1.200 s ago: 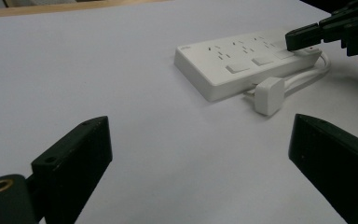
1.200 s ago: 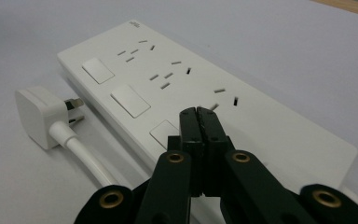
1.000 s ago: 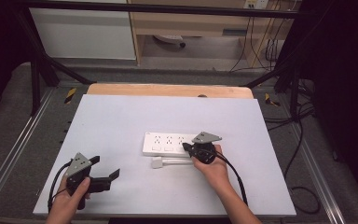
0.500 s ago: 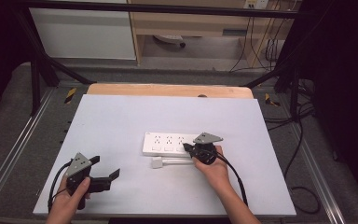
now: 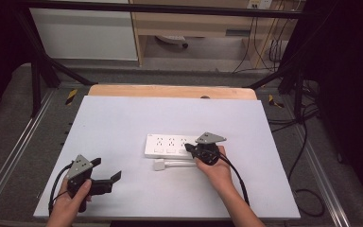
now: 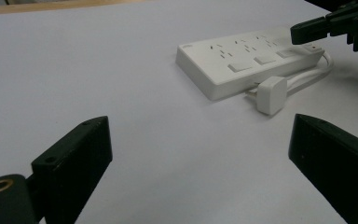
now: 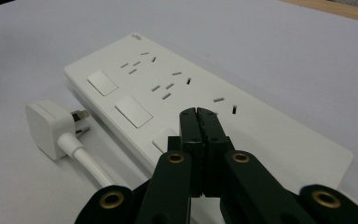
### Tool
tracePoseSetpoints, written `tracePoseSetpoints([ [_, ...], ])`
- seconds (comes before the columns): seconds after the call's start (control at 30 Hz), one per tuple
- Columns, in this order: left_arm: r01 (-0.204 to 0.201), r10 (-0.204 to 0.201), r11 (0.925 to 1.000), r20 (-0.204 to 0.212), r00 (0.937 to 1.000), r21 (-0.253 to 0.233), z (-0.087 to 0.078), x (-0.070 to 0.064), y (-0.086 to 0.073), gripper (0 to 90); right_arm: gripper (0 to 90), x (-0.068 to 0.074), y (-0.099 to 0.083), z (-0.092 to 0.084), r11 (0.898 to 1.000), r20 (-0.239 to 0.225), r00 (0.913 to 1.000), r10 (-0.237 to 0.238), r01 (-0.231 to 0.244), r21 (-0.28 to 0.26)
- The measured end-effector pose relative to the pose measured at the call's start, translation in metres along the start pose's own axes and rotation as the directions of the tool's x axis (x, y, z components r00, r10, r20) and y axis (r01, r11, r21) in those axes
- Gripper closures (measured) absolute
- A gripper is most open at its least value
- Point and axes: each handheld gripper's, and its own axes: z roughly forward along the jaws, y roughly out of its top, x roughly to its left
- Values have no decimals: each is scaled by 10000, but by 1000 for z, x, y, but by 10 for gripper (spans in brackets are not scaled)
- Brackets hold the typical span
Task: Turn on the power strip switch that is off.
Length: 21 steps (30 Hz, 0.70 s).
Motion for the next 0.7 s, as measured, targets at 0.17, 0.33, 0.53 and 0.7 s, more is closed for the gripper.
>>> tracePoseSetpoints([
  [0.17, 4, -4, 10000, -13, 10000, -9, -1, 0, 0, 61, 900, 2, 7, -1, 9999, -71, 9999, -123, 123, -70],
  [0.33, -10, 10, 10000, -8, 10000, 5, -1, 0, 0, 61, 900, 2, 13, -3, 9999, -87, 10000, -47, 45, -148],
  [0.53, 0, 0, 10000, -22, 10000, 5, -1, 0, 0, 61, 838, -1, 18, -6, 9995, -107, 9997, 213, -216, -229],
  [0.7, -10, 10, 10000, -14, 10000, 2, -1, 0, 0, 61, 717, -5, 23, -10, 9986, -20, 9991, 416, -416, -332],
])
